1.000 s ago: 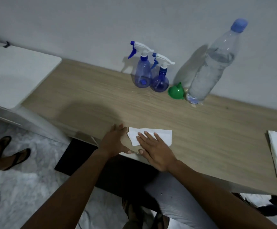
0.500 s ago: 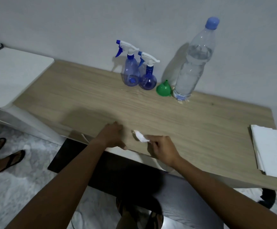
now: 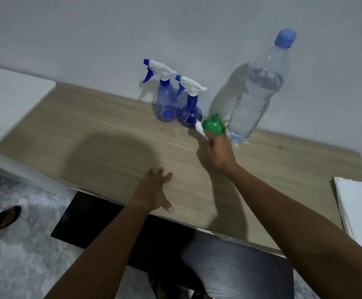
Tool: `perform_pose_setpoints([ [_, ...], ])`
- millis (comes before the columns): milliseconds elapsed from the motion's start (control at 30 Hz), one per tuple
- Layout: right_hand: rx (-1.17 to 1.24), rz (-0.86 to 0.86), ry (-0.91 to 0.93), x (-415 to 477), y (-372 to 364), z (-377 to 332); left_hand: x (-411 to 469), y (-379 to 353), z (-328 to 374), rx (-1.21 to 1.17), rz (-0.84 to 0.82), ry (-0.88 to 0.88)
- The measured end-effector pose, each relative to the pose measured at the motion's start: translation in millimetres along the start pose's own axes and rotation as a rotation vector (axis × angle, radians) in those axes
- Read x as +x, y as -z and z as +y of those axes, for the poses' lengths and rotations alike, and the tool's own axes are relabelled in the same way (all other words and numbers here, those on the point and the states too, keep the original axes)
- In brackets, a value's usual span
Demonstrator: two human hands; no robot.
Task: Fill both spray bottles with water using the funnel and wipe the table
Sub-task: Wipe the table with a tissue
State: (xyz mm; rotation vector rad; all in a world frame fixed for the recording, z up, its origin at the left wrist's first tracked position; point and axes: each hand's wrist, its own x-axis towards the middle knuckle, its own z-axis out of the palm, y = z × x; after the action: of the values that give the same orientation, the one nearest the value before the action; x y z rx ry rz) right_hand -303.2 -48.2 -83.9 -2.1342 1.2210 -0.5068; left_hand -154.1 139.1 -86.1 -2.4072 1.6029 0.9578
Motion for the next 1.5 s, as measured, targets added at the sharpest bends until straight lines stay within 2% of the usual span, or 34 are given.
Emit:
perform_pose_setpoints([
  [100,-0.124,-0.168,0.054,-5.9,-33.0,5.2,3.8,-3.4,-2.5,-0.088,0.040,0.008],
  [200,-0.213,-0.204,0.092,-7.2,-47.9,5.1,6.5,-3.1,-3.0,-0.099,0.050,0.016],
  [367,-0.223,-0.292,0.154,-17.4,-36.6,4.0,4.5,-0.6,-0.5,-0.073,0.021,0.016],
  [567,-0.310,-0.478,0.213,-14.4,-10.5,11.8,6.2,-1.8,-2.1,-0.031,0.019,0.013],
  [733,-0.395,-0.464,0.240,-21.2,-1.4,32.6,8.2,-4.3,-2.4,-0.019,0.026,0.017],
  [900,-0.285,-0.344,0.176,-45.7,-24.5,34.4,4.5,-1.2,0.4,-0.010,0.023,0.021],
  [1167,-0.275,-0.337,0.191,-70.0,-33.1,35.1,2.6,0.1,3.0,-0.008,0.010,0.035],
  [1500,-0.377,-0.337,0.297,-128.7,-47.7,27.6,6.4,-4.4,1.9,-0.003,0.009,0.050],
])
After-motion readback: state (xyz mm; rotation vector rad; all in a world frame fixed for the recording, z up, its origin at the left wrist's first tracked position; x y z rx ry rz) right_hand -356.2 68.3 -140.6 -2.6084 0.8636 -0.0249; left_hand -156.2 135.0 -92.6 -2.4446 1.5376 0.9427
